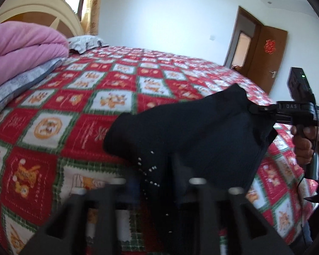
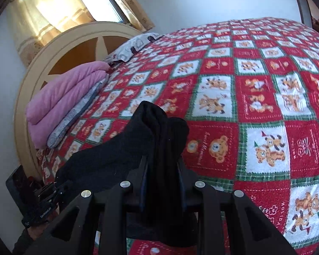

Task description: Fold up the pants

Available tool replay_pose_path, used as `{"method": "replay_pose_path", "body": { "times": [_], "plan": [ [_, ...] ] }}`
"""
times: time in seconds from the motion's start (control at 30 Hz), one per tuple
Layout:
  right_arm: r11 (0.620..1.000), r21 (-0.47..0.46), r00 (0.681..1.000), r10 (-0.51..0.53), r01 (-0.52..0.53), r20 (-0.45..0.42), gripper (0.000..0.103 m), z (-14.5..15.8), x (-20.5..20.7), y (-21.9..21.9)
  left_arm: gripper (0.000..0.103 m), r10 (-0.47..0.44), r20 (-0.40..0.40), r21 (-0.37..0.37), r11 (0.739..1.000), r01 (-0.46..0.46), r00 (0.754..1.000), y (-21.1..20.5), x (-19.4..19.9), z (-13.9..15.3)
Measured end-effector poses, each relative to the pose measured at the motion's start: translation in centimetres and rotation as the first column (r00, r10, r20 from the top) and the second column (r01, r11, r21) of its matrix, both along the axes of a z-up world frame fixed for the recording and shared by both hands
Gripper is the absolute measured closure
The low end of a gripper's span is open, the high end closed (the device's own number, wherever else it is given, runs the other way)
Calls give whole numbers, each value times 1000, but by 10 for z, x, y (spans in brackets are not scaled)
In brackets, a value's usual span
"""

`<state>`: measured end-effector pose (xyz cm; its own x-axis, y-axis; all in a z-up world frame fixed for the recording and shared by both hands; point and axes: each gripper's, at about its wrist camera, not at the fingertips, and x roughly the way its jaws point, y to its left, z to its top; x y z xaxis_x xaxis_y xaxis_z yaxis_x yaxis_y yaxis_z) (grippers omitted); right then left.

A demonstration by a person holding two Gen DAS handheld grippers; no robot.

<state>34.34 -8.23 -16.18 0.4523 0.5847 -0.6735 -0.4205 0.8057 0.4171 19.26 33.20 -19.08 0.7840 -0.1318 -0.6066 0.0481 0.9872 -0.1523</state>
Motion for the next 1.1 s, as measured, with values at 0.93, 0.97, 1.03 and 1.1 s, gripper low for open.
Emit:
{"method": "replay_pose_path", "body": {
  "times": [0.93, 0.97, 1.03, 1.1],
  "plan": [
    [999, 32, 996, 21, -18, -82, 53, -21, -40, -16, 0, 270, -51, 85, 961, -265, 962, 32, 25, -5],
    [999, 30, 997, 22, -20, -75, 53, -20, -41, -15, 0, 272, -50, 82, 960, -267, 961, 31, 24, -5],
    [998, 61, 998, 15, -11, -68, 53, -21, -40, -18, 0, 291, -42, 94, 954, -286, 956, 29, 18, 0],
    [995, 99, 997, 2, 5, -73, 52, -22, -42, -27, 0, 299, -24, 105, 950, -295, 954, 26, 9, 7]
  ]
}}
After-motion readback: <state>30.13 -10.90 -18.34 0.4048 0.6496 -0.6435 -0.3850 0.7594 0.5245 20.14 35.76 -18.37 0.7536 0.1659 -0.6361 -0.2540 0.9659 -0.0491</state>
